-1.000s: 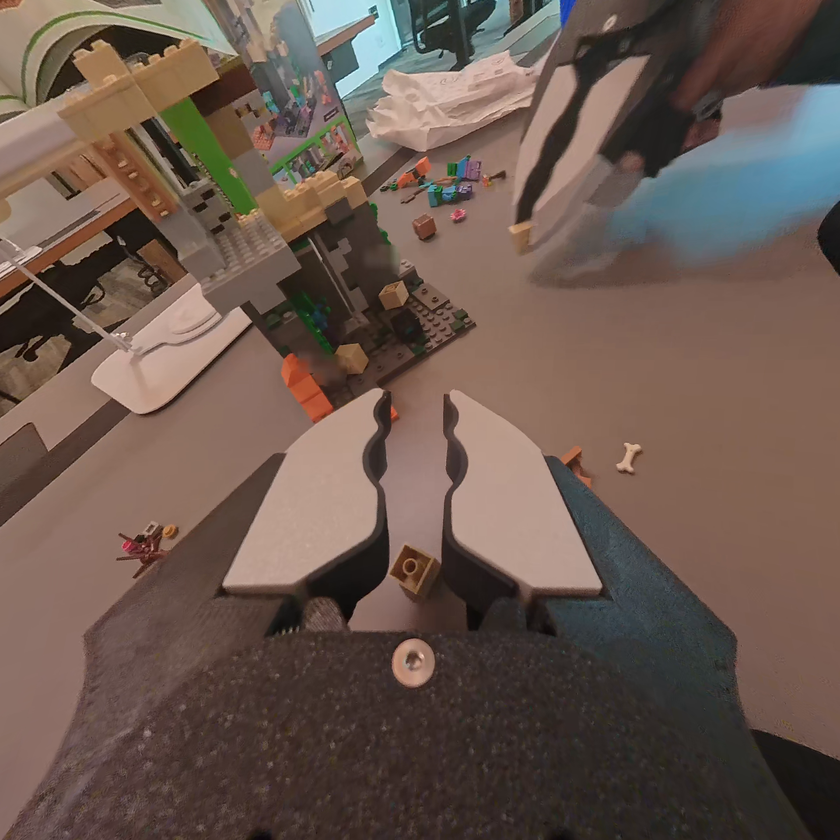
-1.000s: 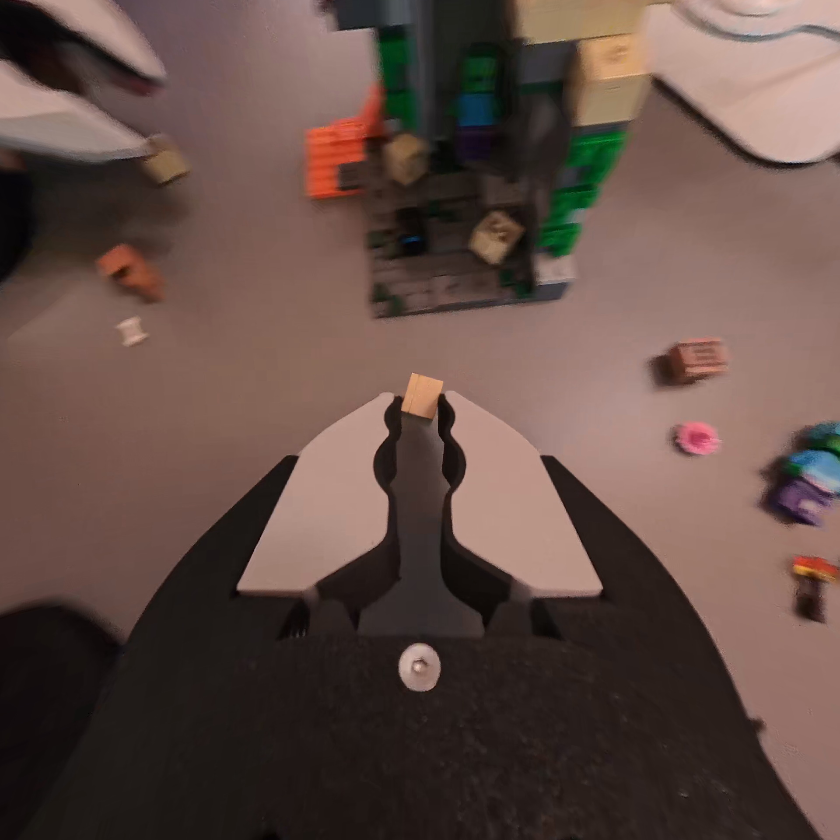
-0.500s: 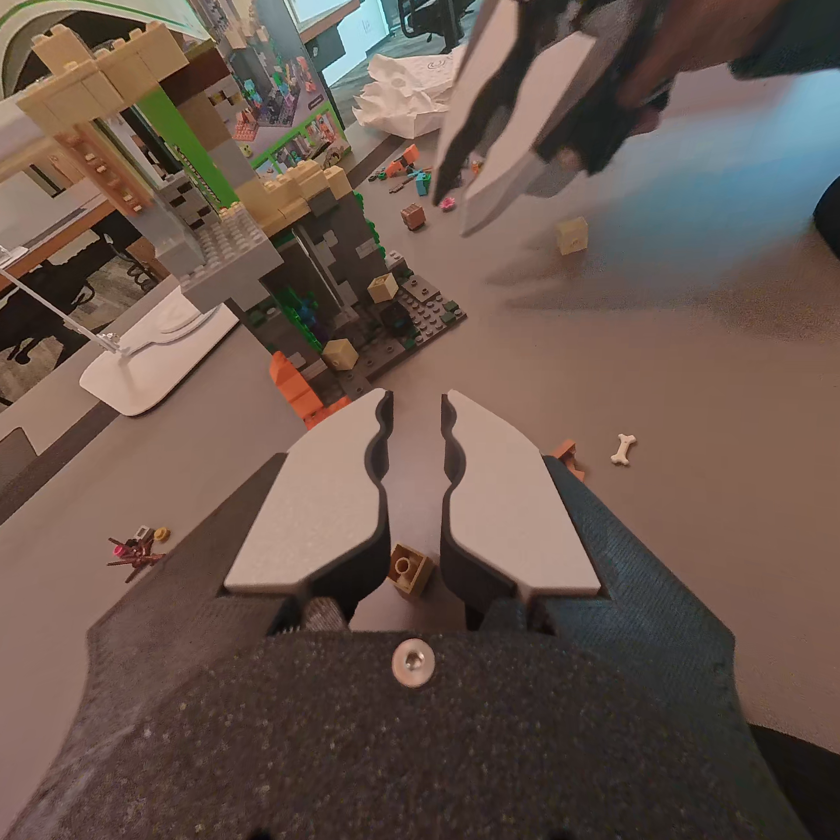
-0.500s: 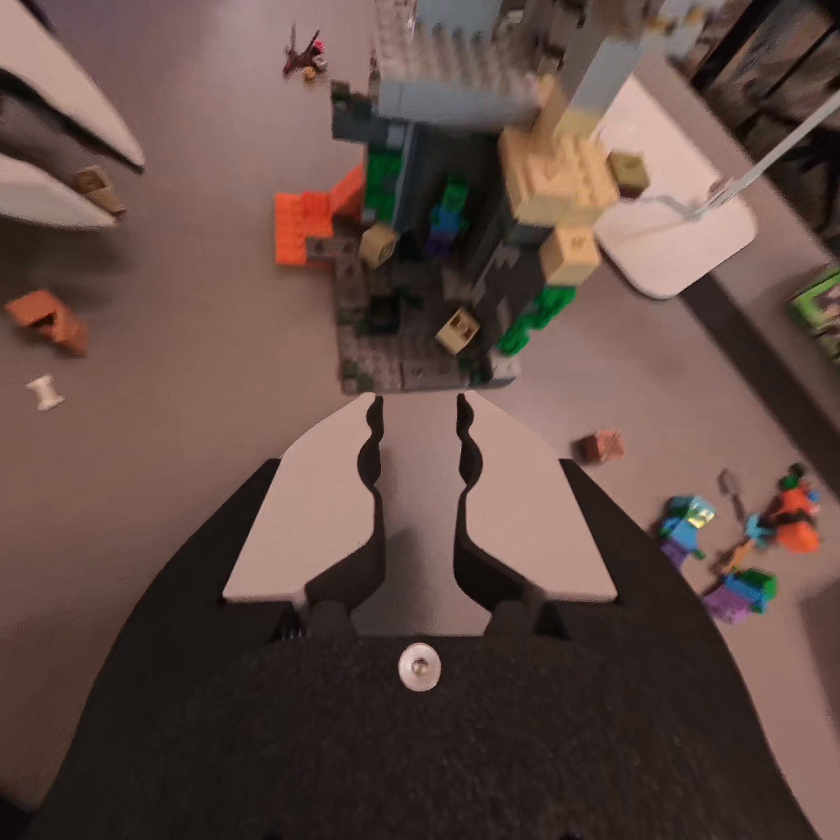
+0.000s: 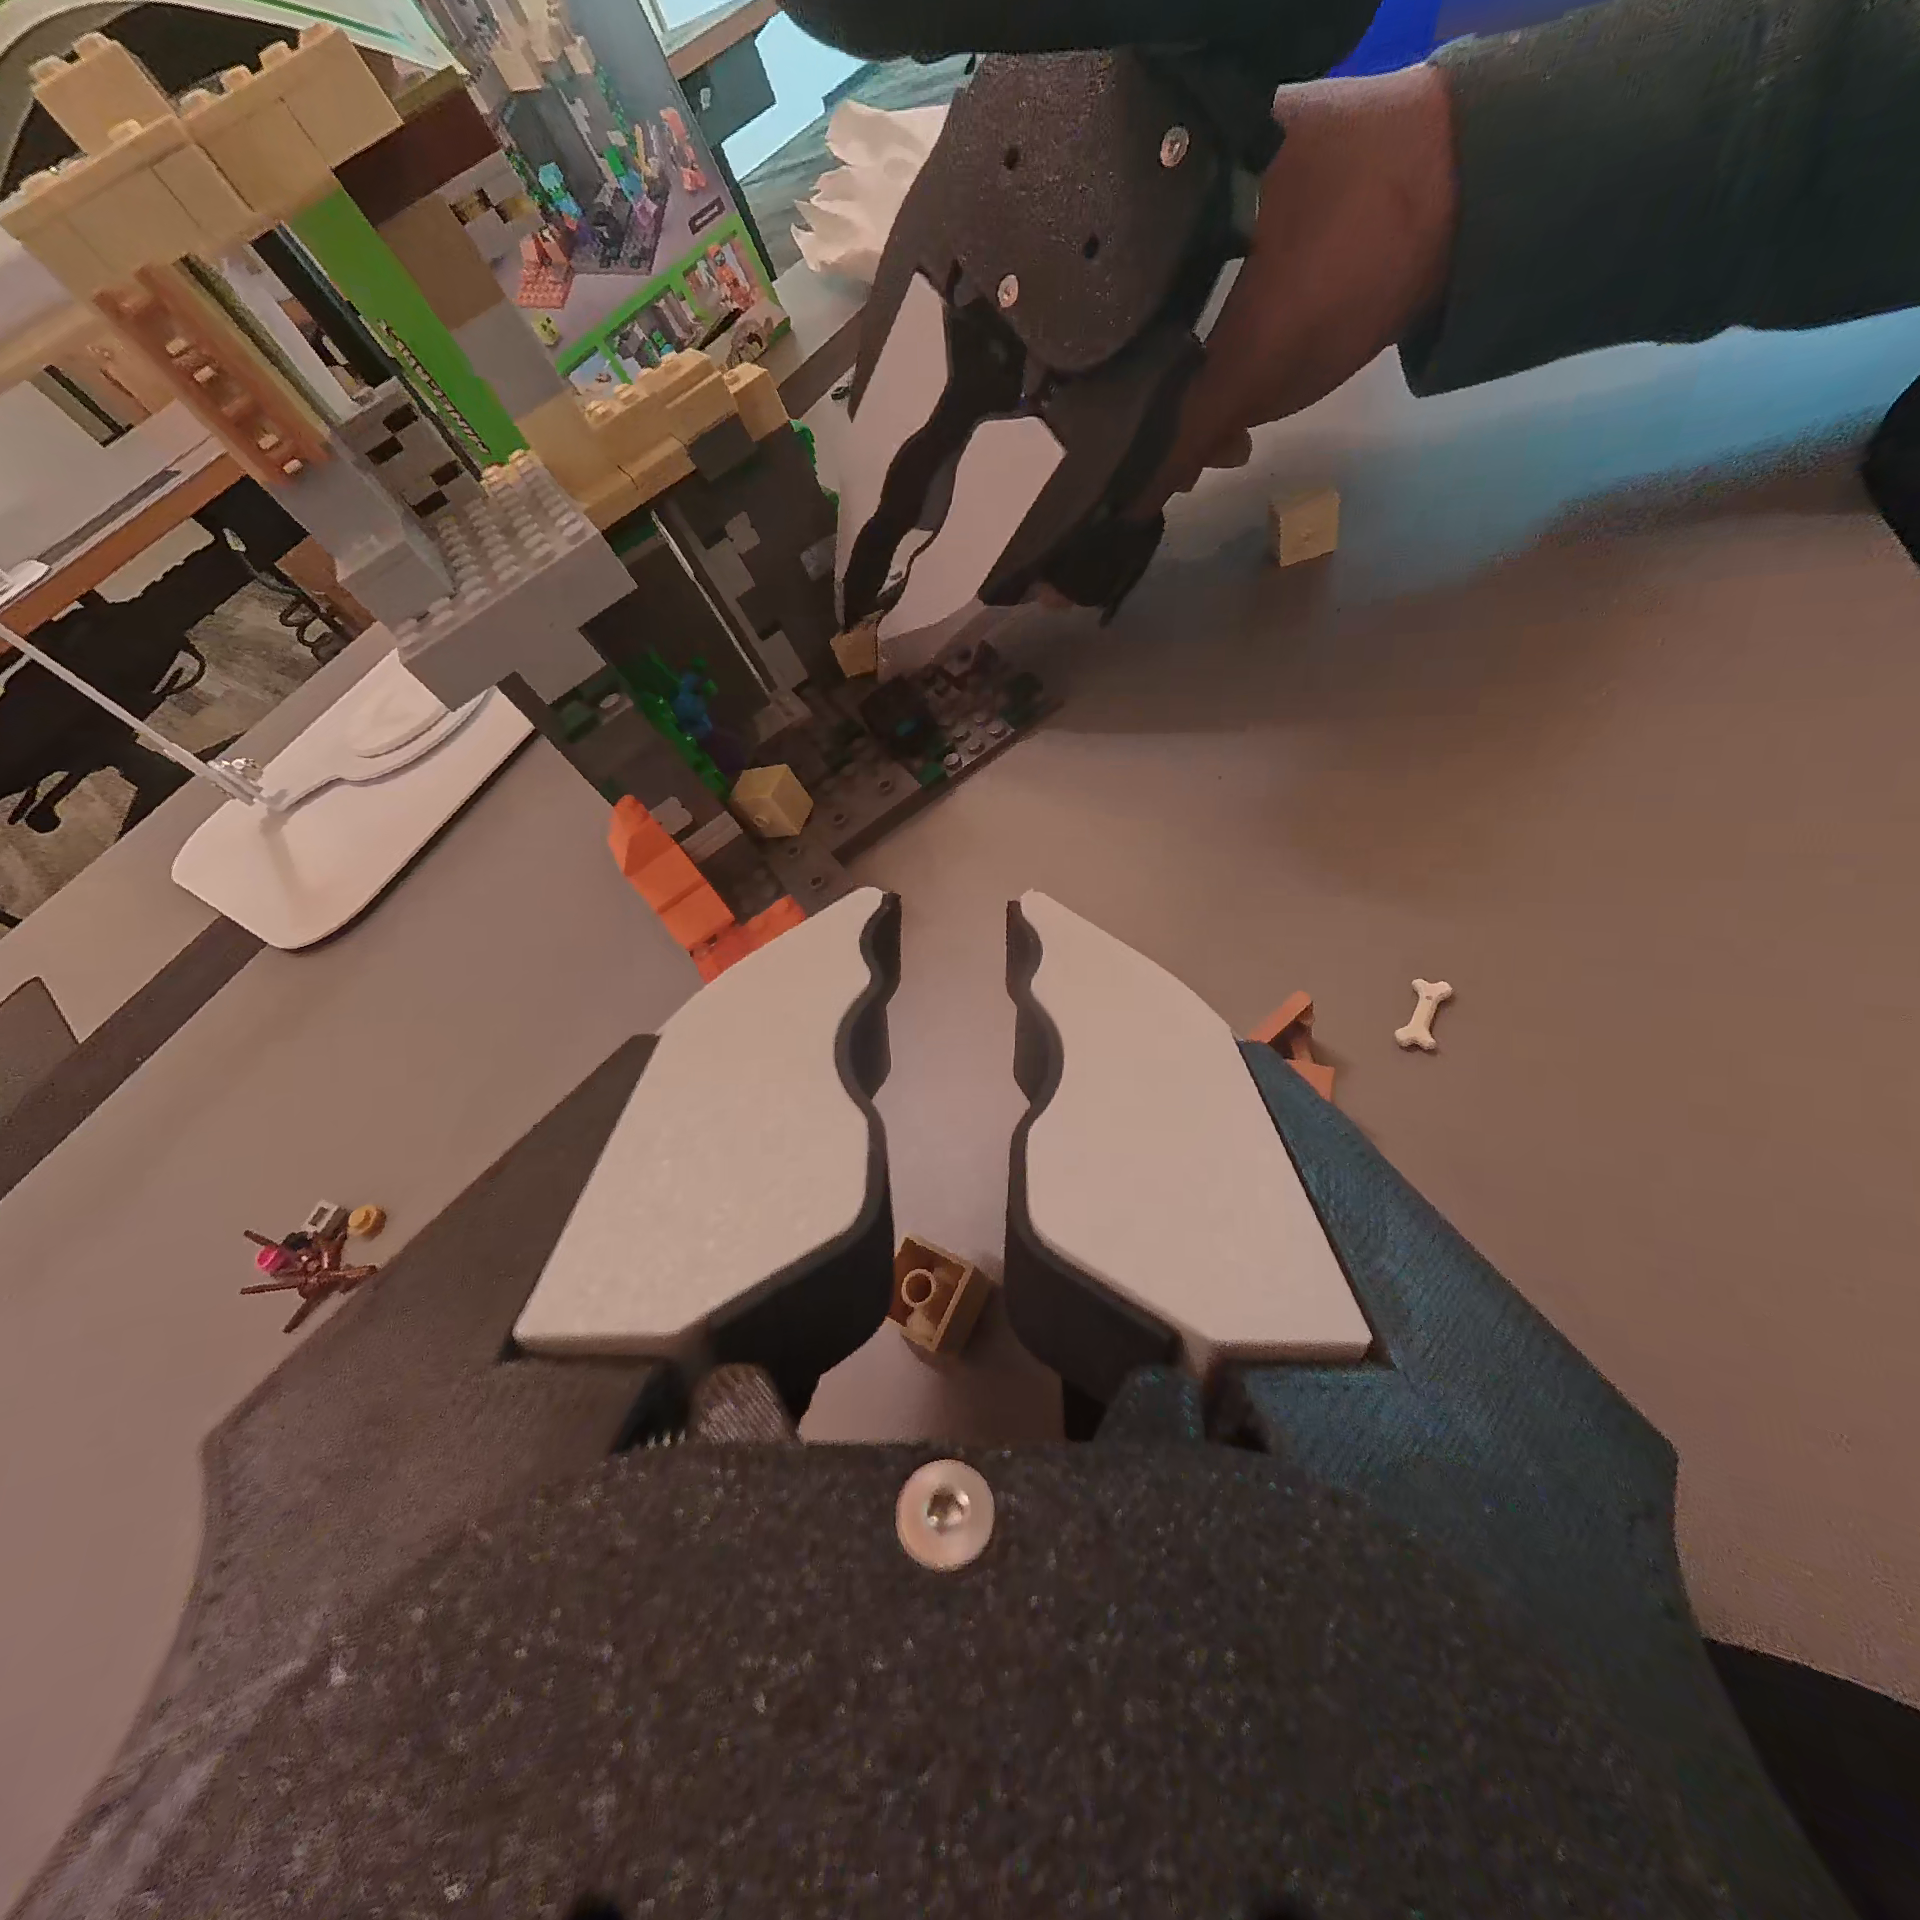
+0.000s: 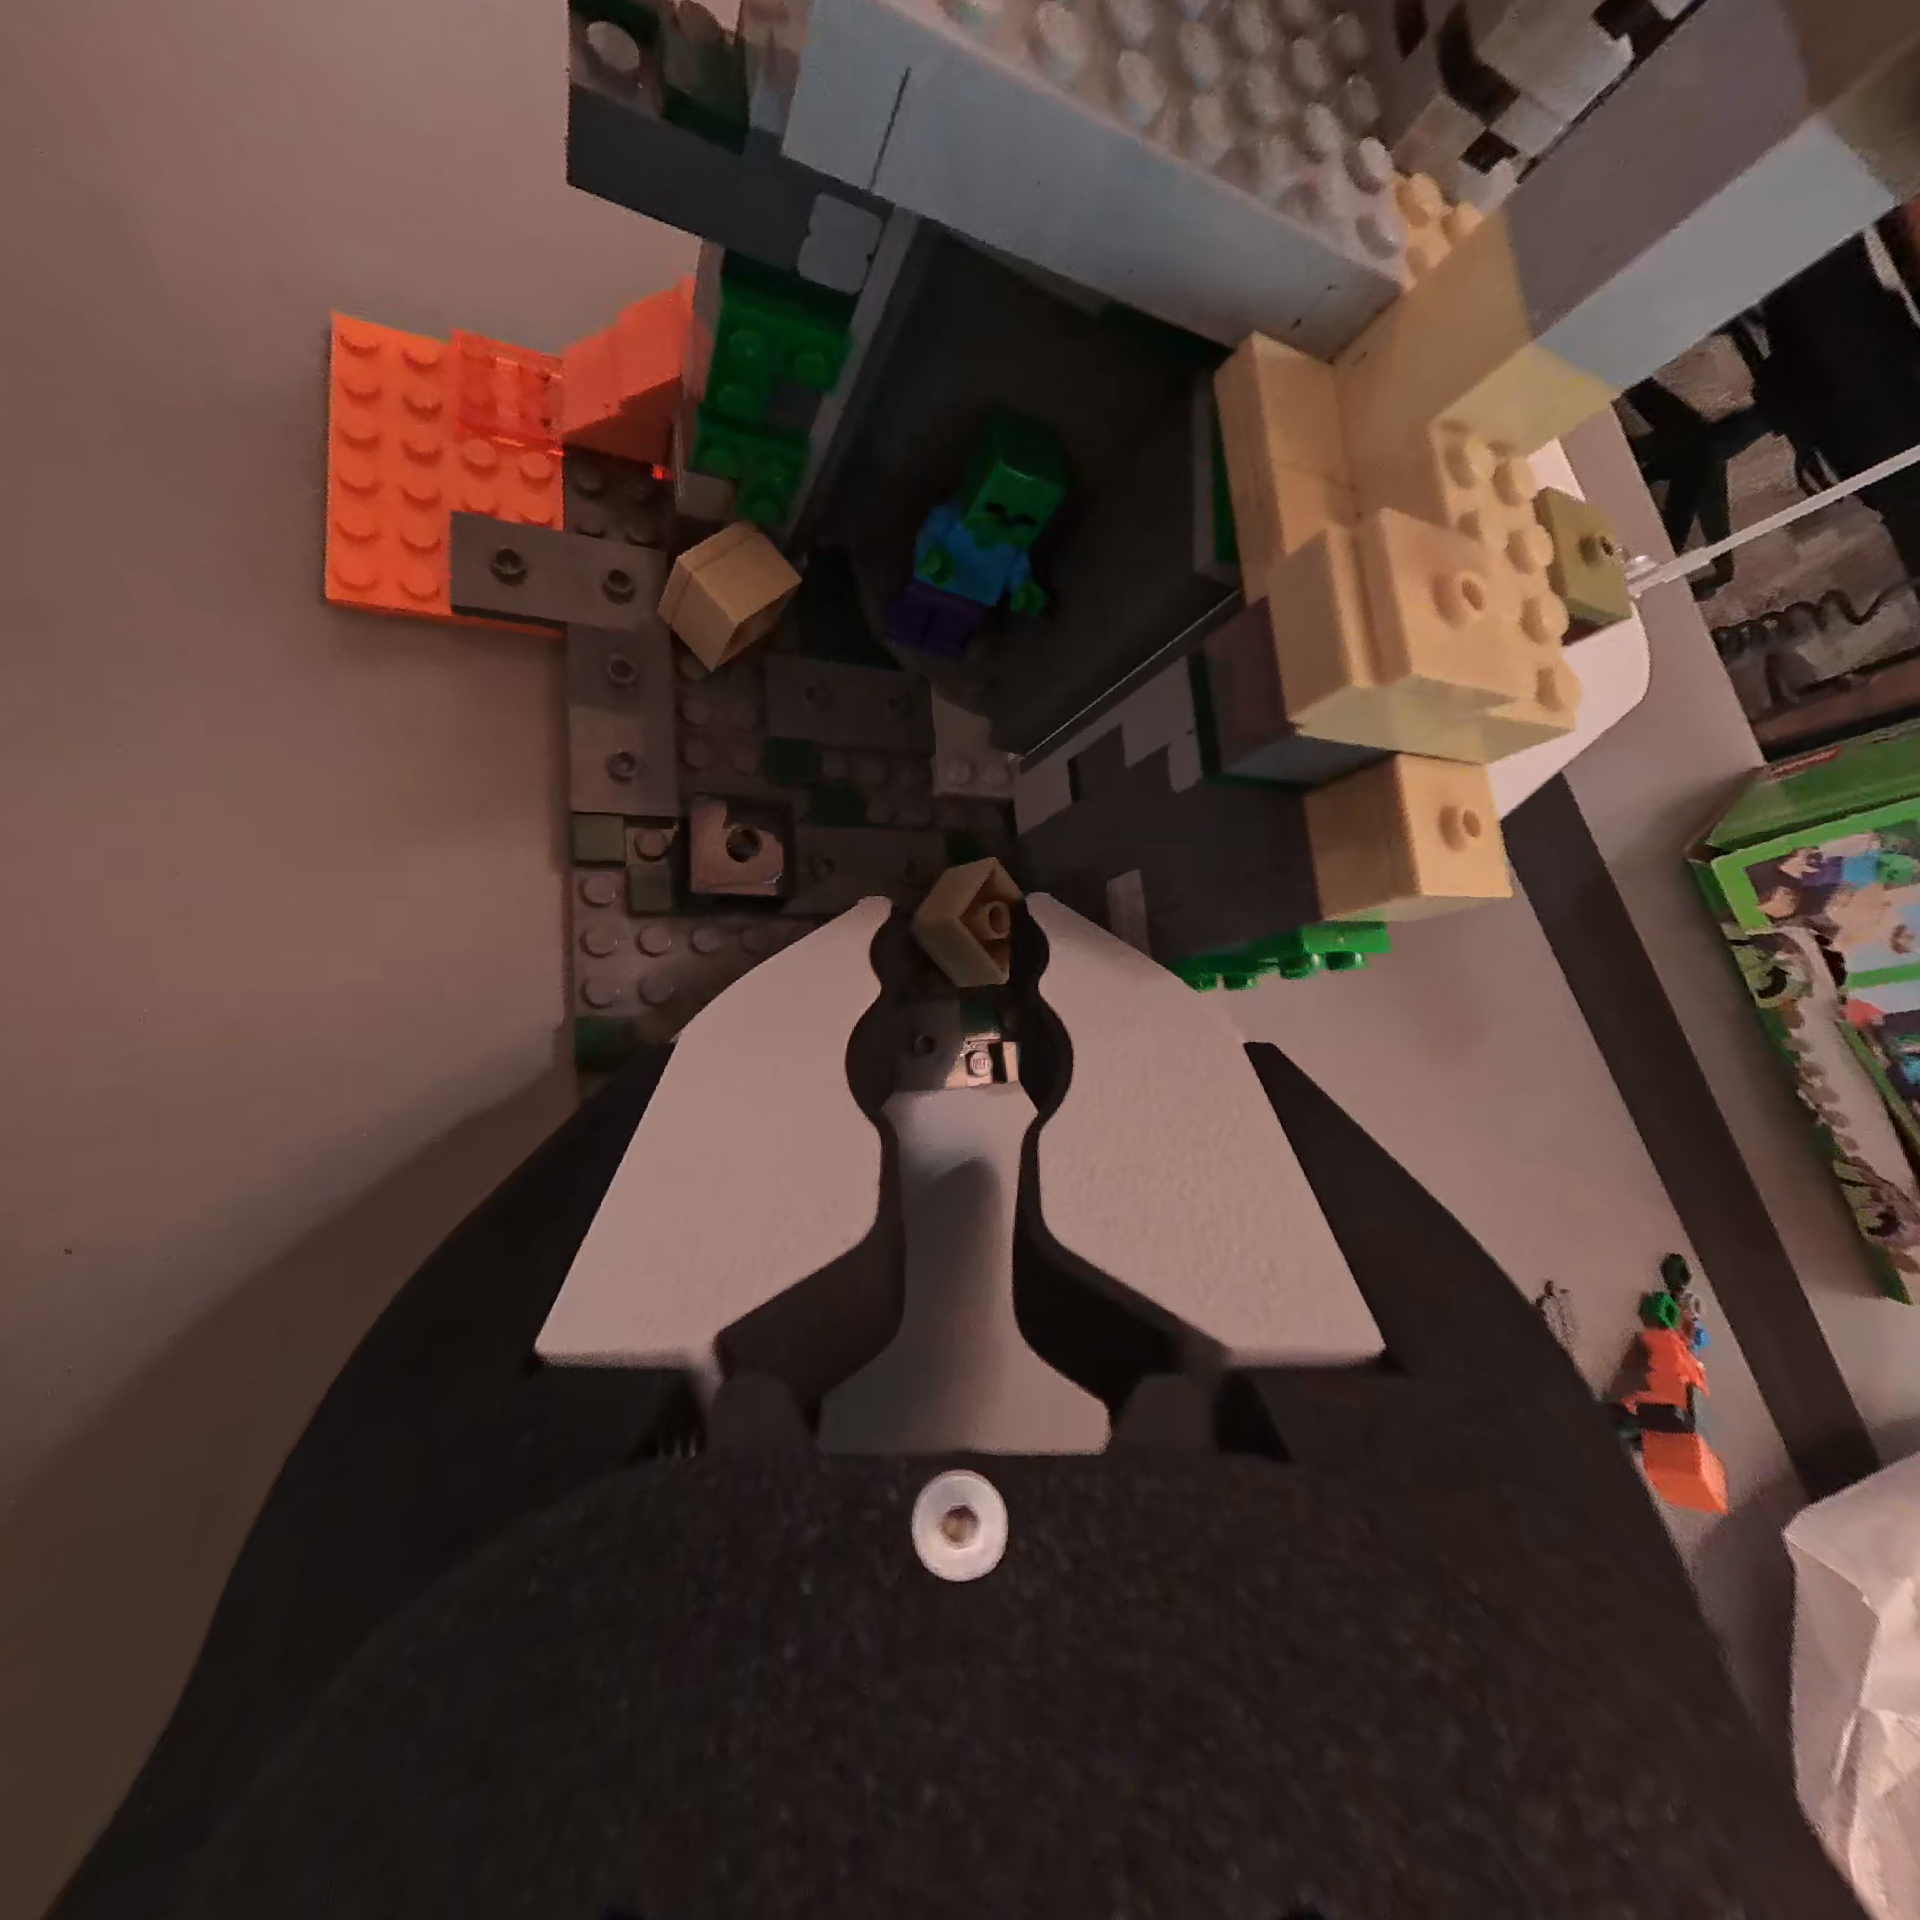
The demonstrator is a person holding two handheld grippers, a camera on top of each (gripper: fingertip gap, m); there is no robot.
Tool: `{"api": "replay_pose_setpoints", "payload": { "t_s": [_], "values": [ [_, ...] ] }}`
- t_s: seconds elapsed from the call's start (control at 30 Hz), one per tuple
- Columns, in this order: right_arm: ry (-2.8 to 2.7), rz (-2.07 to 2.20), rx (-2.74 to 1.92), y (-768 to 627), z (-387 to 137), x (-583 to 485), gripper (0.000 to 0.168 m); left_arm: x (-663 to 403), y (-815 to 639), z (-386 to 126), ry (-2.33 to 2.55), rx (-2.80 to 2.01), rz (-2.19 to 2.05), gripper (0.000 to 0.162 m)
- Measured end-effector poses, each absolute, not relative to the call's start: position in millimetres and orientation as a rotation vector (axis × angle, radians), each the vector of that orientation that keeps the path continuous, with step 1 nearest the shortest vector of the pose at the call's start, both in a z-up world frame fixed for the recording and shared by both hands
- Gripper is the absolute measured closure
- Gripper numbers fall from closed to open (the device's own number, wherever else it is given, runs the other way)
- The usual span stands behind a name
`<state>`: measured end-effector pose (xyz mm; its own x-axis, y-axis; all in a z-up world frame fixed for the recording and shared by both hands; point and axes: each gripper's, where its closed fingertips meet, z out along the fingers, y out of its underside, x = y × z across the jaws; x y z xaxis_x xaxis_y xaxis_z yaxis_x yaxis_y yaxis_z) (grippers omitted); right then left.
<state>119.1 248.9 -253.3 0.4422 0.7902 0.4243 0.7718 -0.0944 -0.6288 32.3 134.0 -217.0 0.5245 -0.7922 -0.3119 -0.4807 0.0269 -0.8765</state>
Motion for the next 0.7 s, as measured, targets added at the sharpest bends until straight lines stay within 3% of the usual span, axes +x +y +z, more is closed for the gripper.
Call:
{"api": "replay_pose_setpoints", "payload": {
  "t_s": [0.4, 0.7],
  "values": [
    [-1.259, 0.66, -2.111, 152.7, -228.0, 147.5, 0.15, 31.5, 134.7, -217.0, 1.099, -1.624, -0.34, 0.144],
    [-1.124, 0.501, -2.115, 164.6, -218.7, 173.4, 0.139, 30.7, 135.5, -216.5, 1.09, -1.624, -0.334, 0.144]
  ]
}}
